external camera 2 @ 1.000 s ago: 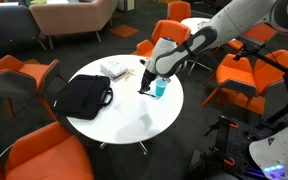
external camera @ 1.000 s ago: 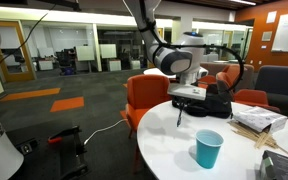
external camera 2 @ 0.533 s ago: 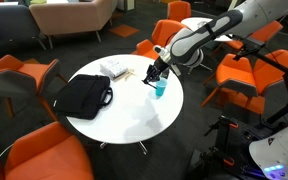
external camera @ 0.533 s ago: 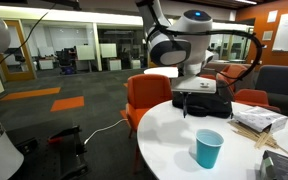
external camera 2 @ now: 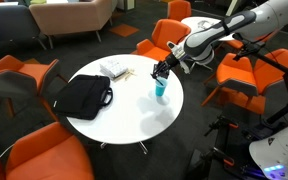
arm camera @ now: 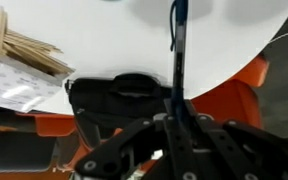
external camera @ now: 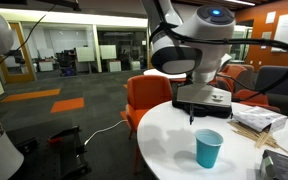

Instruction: Put the pen into the cup.

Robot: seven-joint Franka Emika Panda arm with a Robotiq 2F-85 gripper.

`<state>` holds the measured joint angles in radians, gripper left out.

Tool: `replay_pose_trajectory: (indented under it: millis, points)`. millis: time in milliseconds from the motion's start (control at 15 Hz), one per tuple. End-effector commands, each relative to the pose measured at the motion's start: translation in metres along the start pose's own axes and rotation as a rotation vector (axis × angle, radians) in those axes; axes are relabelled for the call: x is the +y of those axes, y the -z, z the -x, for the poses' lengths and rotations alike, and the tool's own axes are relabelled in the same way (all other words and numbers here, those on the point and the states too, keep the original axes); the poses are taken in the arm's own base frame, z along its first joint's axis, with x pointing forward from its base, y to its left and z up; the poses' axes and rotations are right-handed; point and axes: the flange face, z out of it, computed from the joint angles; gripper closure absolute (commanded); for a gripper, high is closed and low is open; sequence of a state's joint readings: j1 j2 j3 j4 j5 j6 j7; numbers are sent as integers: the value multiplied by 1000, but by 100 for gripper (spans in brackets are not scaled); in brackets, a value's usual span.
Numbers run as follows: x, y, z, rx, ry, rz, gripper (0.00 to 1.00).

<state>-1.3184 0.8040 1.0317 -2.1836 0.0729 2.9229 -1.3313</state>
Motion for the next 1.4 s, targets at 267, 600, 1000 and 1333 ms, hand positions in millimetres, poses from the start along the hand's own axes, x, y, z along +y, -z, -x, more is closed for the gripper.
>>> replay_pose_trajectory:
  millis: [267,600,1000,1333]
  points:
    - [23,2,5,72,53,-245,100]
    - [50,21,6,86,160,-494,100]
    - [83,25,30,109,332,-554,100]
    - [104,7,44,219,394,-527,100]
